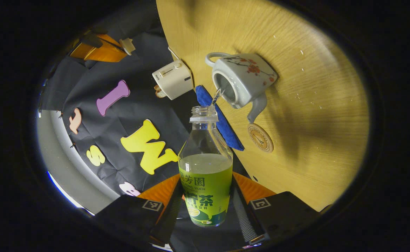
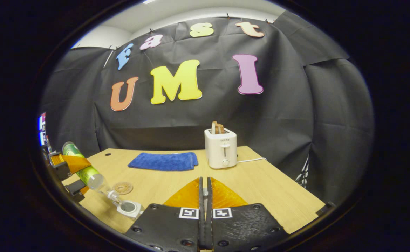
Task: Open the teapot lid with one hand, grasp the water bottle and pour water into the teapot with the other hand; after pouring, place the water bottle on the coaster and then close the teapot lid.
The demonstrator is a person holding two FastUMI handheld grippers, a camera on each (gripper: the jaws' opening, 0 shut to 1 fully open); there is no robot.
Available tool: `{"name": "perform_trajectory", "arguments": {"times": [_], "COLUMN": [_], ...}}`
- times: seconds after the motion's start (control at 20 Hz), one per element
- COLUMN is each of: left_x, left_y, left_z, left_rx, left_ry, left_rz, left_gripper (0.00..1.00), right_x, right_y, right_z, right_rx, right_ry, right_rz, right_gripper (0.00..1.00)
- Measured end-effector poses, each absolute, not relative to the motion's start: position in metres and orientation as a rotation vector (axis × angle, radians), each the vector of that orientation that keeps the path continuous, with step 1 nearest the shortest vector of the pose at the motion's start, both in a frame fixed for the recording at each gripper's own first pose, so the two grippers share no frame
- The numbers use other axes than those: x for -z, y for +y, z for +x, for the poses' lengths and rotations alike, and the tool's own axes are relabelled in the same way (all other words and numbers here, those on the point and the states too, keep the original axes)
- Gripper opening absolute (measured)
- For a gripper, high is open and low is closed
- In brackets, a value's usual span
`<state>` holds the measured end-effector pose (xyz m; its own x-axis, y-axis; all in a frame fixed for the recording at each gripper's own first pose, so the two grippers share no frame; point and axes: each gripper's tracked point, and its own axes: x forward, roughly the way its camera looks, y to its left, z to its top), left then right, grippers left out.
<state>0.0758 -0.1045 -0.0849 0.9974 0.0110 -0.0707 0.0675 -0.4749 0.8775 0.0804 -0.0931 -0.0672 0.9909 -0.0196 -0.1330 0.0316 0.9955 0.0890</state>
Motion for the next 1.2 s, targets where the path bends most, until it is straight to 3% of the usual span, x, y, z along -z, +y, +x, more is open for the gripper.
{"name": "perform_trajectory", "arguments": {"times": [1.2], "left_x": [0.064], "left_y": [-0.112], "left_z": [0.080], "left_rx": [0.075], "left_ry": [0.065], "left_rz": [2.189], "left_gripper": [0.75], "right_x": [0.064], "right_y": [-0.087], "right_z": [0.076], "right_rx": [0.000], "right_ry": [0.133], "right_rz": [0.084], "right_gripper": [0.00]}}
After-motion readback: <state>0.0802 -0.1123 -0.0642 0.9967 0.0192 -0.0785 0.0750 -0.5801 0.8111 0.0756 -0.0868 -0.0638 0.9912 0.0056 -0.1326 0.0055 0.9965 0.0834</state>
